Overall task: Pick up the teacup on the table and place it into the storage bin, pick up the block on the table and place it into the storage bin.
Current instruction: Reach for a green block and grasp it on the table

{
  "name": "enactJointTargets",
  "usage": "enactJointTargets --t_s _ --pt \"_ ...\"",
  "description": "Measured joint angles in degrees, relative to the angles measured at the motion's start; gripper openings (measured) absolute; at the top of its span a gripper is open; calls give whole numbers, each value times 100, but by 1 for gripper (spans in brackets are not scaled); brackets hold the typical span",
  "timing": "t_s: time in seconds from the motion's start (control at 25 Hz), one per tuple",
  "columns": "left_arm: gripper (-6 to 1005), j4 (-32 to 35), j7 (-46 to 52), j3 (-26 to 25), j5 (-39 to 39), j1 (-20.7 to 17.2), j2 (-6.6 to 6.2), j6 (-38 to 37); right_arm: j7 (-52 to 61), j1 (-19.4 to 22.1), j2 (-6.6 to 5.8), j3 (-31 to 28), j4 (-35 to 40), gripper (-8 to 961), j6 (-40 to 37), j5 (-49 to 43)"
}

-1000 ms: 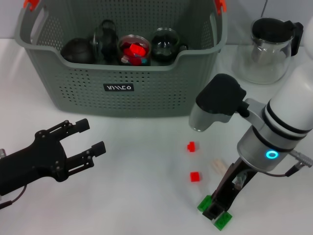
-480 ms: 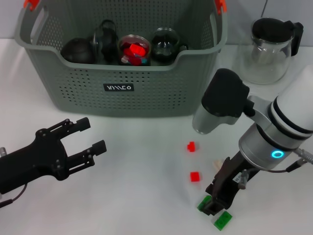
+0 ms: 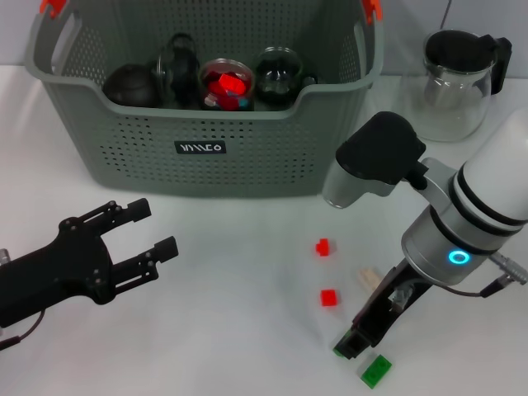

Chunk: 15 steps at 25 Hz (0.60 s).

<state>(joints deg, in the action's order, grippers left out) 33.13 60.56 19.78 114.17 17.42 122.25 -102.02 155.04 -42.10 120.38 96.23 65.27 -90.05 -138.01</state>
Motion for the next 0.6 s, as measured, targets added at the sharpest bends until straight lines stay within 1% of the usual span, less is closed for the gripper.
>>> enactJointTargets --t_s 0.24,0.44,0.6 --pt "753 0 0 5 0 -16 5 53 752 -82 25 221 38 488 -31 -447" --pt "753 0 0 -1 0 -19 -1 142 1081 -95 33 405 242 493 -59 -468" --pt "753 0 0 -1 0 -19 -6 165 1160 -128 46 580 247 496 -24 -460"
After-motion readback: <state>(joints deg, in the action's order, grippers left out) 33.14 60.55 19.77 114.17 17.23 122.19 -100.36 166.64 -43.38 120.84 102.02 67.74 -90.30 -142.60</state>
